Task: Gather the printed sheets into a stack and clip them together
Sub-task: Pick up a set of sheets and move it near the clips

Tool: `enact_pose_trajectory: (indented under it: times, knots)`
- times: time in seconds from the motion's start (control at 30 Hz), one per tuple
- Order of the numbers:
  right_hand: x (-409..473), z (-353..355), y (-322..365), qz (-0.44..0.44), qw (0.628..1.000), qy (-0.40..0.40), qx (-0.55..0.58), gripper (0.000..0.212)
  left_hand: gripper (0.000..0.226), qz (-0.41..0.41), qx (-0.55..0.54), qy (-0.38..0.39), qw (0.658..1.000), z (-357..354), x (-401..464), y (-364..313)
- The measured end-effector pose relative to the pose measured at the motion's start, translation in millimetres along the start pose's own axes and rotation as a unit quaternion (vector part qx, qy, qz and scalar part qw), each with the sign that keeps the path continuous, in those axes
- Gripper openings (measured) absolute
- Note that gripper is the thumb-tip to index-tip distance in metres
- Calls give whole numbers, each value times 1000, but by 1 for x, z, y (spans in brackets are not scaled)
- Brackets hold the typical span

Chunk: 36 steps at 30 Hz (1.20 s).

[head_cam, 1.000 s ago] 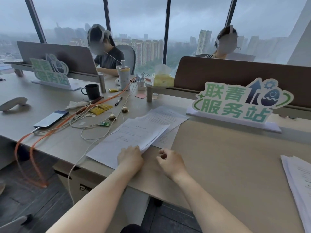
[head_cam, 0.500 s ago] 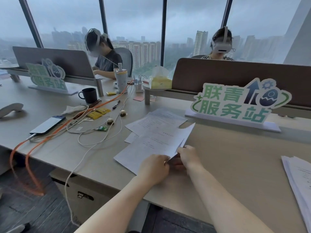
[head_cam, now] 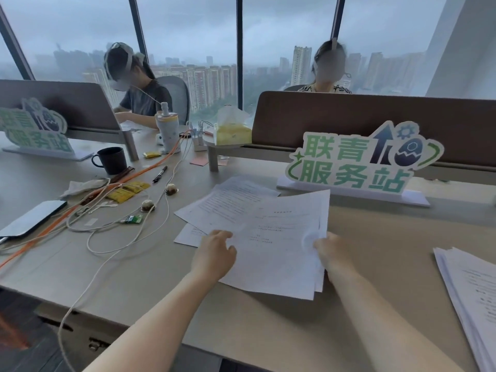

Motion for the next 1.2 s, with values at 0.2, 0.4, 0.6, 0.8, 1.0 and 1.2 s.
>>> enact_pose_trajectory:
  times: [0.2,0.4,0.6,0.8,1.0,1.2]
  knots:
    - [32,54,3,0,998,-57,-13,27,70,12,91,71,993,-19,42,-6]
    - [41,81,-6,-13,998,-64,-5,28,92,64,172,135,974,-33,58,-23]
    - [45,83,-17,-23,998,-56,-4,26,63,84,190,125,970,-28,68,-27]
    - [33,74,-20,-29,999,-38,2,29,27,41,194,0,980,-10,65,-18]
    - [16,58,-20,-23,1000,-10,14,33,16,9,130,-85,988,1,38,-31]
    - [3,45,-28,-32,998,-11,43,28,15,-64,91,-97,989,2,-1,-71]
Point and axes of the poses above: each hand's wrist, its own x-axis towards the middle knuckle, its own z-axis out of the back of the hand, y = z × x, the point moved 5 cm from there along x, towards the middle knuckle, and after that the axes turned 12 degrees about x, right-handed, at the moved point
